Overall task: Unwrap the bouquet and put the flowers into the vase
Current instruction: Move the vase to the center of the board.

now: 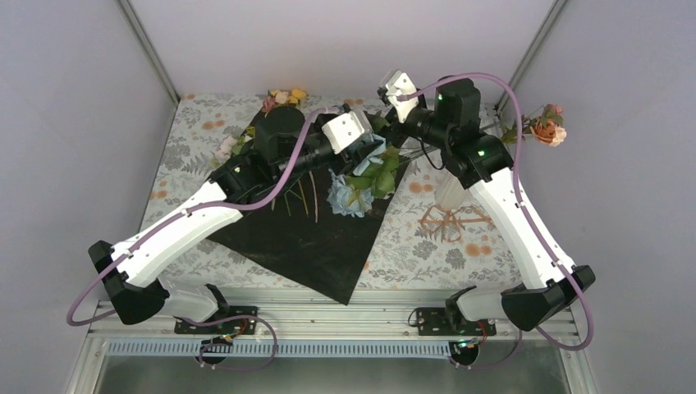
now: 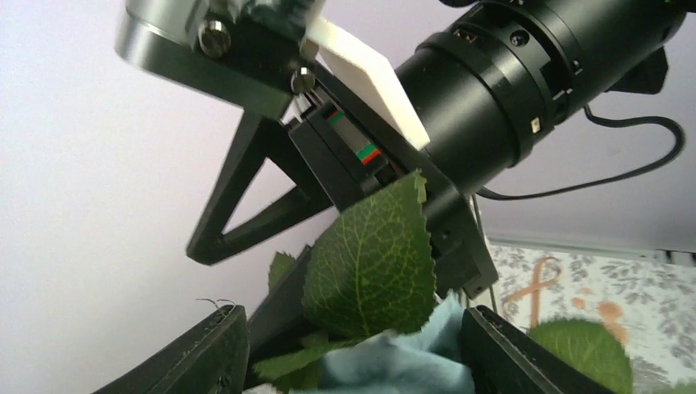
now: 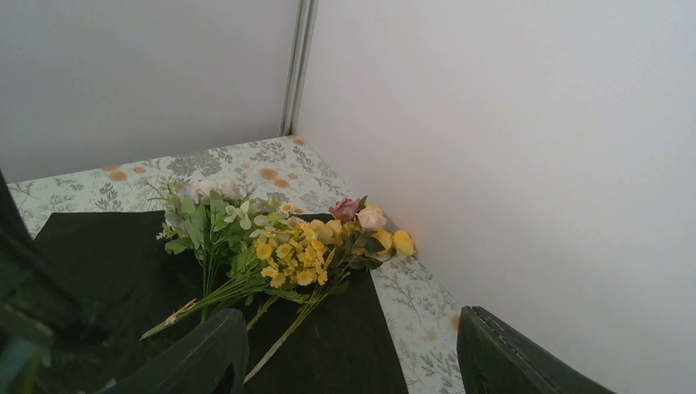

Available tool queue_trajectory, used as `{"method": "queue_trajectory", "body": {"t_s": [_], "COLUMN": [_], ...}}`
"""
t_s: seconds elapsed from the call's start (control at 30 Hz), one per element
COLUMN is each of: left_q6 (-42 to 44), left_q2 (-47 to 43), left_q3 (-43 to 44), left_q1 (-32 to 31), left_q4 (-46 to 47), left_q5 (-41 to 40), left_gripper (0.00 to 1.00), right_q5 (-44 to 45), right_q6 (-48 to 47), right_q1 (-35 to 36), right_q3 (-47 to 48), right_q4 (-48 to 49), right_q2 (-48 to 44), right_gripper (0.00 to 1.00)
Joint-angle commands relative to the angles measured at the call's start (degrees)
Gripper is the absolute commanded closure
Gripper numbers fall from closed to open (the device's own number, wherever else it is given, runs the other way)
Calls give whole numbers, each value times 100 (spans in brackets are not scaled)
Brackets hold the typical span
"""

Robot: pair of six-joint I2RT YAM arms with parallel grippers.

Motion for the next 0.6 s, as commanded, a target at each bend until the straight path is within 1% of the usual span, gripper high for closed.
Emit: {"method": "queue_trajectory", "body": {"t_s": [0.0, 0.07, 0.17, 0.2, 0.3, 0.33, 0.37, 0.4, 0.57], "left_q6": [336, 421, 502, 528, 582, 602, 632, 668, 798], "left_q2": [-111, -55, 20, 34, 12, 6, -16, -17, -52], "left_q3": [-78, -23, 62, 73, 76, 83, 77, 77, 25], "left_q1": [-108, -132, -153, -164, -175, -173, -173, -173, -173], "left_q4": [578, 549, 490, 466, 415, 396, 371, 351, 303], "left_q5": [-382, -352, -344, -326, -303, -303, -275, -268, -312], "left_gripper": [36, 39, 52, 58, 83, 87, 95, 97, 98], "right_q5": [205, 218, 221, 222, 208, 189, 164, 138, -2], "right_q6": [137, 108, 45, 11, -153, -232, -331, -427, -930], "right_q1": [120, 142, 146, 147, 159, 154, 156, 157, 160], "right_q3": [99, 85, 5, -25, -133, -196, -264, -335, -684], "right_q4": [-39, -81, -97, -100, -108, -109, -109, -109, -62], "right_q2": [11, 13, -31, -51, -127, -170, -216, -263, -558], "right_gripper": [35, 35, 35, 34, 33, 32, 31, 30, 23]}}
